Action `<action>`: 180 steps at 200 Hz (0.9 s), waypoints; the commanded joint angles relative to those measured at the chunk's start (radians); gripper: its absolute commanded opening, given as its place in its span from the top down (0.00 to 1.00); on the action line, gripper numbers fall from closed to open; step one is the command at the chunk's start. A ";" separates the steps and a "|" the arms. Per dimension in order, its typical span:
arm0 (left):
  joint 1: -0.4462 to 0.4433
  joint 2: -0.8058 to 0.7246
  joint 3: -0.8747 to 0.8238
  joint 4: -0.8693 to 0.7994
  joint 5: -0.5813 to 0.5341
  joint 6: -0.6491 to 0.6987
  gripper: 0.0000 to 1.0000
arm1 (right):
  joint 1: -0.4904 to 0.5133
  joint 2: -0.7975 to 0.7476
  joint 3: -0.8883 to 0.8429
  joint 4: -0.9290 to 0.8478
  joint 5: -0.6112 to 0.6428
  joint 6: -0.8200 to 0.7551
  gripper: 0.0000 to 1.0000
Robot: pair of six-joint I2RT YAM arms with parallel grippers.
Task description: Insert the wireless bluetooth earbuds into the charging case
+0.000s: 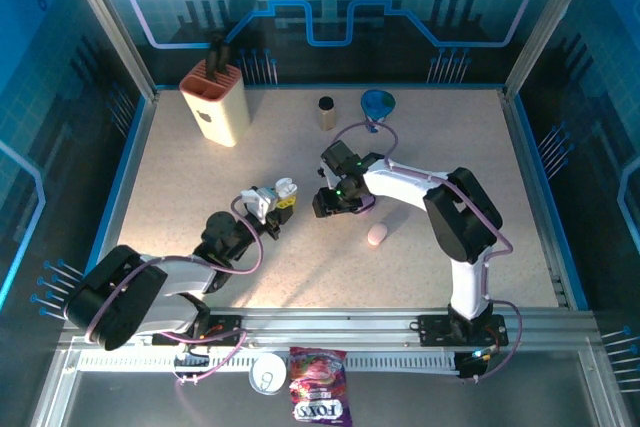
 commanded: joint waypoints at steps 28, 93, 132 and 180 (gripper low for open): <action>0.008 -0.011 -0.007 0.003 -0.002 -0.004 1.00 | -0.002 0.060 0.112 -0.121 0.099 -0.067 0.49; 0.009 -0.016 -0.010 -0.007 -0.007 0.001 1.00 | 0.005 0.109 0.121 -0.142 0.036 -0.055 0.44; 0.019 -0.017 -0.012 -0.016 -0.010 0.006 1.00 | 0.033 0.034 0.031 -0.119 0.001 -0.014 0.42; 0.023 -0.014 -0.009 -0.016 -0.003 0.003 1.00 | 0.044 -0.015 0.070 -0.187 0.126 -0.017 0.43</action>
